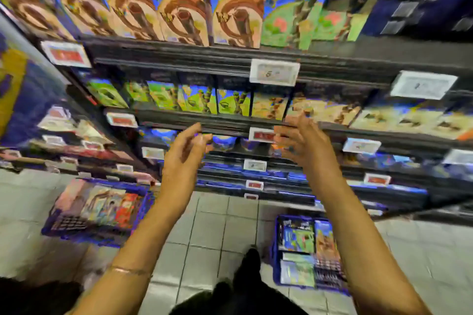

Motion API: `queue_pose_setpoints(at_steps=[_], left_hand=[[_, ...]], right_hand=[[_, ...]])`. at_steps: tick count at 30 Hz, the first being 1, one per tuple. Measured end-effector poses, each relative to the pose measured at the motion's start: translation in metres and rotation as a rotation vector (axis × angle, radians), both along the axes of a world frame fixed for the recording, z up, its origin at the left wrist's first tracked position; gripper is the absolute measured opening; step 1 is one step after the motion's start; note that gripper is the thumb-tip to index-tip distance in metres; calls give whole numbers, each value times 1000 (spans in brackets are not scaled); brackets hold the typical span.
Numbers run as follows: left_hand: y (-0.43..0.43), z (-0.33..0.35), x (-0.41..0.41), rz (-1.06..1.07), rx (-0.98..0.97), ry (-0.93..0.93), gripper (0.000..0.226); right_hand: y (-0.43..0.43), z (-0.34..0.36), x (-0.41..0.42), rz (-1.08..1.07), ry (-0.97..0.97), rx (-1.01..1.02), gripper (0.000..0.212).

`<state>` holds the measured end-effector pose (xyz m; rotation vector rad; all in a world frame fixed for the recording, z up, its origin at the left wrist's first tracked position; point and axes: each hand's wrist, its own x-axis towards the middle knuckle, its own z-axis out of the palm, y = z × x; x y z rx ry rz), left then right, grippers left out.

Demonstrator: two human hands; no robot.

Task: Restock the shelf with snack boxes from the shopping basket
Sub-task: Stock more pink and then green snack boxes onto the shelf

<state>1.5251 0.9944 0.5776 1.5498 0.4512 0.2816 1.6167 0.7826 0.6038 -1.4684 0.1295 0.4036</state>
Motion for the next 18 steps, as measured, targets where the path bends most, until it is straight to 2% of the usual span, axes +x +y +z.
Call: queue_pose_setpoints(at_steps=[2,4,8,13,18], left_hand=[[-14,-35,-19,-38,-54,121,24],[-31,-68,-40,-85,-113,258,17],[-71,-122,-84,-210,-174,451,25],[-138,-149,-120,-296,-231,558,20],[-198,-168,-134,-310,-256,603,23]], right_hand=[[-28,-29,-21,-65,97,-91,32],[-57,-57,-49,-143,179,-179,36],[-111,-108,-110,-215,312,-317,46],[-166,-142,-160,-224,404,-391,49],[-215,-185,-167,-202,433,-404,37]])
